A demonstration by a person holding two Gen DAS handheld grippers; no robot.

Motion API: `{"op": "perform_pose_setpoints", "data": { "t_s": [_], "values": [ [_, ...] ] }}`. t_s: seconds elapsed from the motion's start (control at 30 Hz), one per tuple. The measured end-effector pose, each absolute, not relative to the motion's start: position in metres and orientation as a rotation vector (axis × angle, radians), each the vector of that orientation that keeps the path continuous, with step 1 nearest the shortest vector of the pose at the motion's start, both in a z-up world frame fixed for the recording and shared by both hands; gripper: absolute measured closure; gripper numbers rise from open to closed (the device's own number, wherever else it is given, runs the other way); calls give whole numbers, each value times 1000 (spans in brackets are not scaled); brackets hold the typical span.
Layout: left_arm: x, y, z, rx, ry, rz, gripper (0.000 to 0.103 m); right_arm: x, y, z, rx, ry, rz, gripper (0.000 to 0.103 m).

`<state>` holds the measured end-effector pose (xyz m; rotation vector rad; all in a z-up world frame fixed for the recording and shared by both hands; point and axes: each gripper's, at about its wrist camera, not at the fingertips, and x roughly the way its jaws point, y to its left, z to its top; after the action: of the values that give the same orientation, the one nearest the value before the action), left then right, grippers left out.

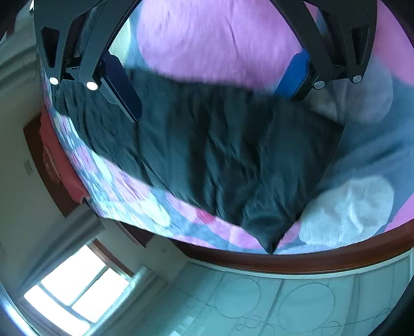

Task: Fold large clothes
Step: 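Grasp the other sleeve with the left gripper and fold it over the body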

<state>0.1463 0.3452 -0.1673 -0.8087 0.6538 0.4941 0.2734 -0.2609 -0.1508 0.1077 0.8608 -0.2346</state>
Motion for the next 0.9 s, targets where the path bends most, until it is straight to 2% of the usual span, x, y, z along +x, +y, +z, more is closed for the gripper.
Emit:
{"op": "perform_pose_setpoints", "data": {
  "t_s": [0.1, 0.13, 0.17, 0.2, 0.23, 0.27, 0.33, 0.37, 0.4, 0.43, 0.53, 0.73, 0.9],
  "values": [
    [155, 353, -163, -799, 651, 548, 6, 274, -261, -151, 107, 860, -234, 40],
    [156, 353, -162, -810, 643, 560, 10, 273, -261, -151, 107, 860, -234, 40],
    [156, 354, -162, -827, 635, 598, 19, 274, -261, -151, 107, 860, -234, 40],
    [153, 355, -160, -838, 628, 658, 35, 274, -261, -151, 106, 860, -235, 40],
    [149, 356, -160, -853, 618, 672, 42, 274, -261, -151, 105, 860, -235, 40],
    [143, 360, -161, -873, 601, 669, 45, 273, -261, -151, 106, 860, -235, 40],
    [137, 367, -162, -915, 577, 685, 66, 273, -261, -151, 107, 860, -234, 40],
    [134, 371, -163, -931, 568, 690, 71, 273, -261, -151, 107, 859, -234, 40],
    [133, 374, -163, -939, 558, 693, 84, 273, -261, -151, 107, 859, -234, 40],
    [133, 376, -163, -943, 553, 688, 87, 274, -261, -151, 107, 859, -234, 40],
    [138, 373, -156, -881, 554, 689, 94, 274, -261, -151, 106, 858, -234, 40],
    [152, 334, -110, -654, 469, 627, 95, 273, -261, -151, 107, 858, -234, 40],
    [183, 263, -62, -464, 423, 461, 95, 273, -261, -151, 106, 858, -235, 40]
  ]
}}
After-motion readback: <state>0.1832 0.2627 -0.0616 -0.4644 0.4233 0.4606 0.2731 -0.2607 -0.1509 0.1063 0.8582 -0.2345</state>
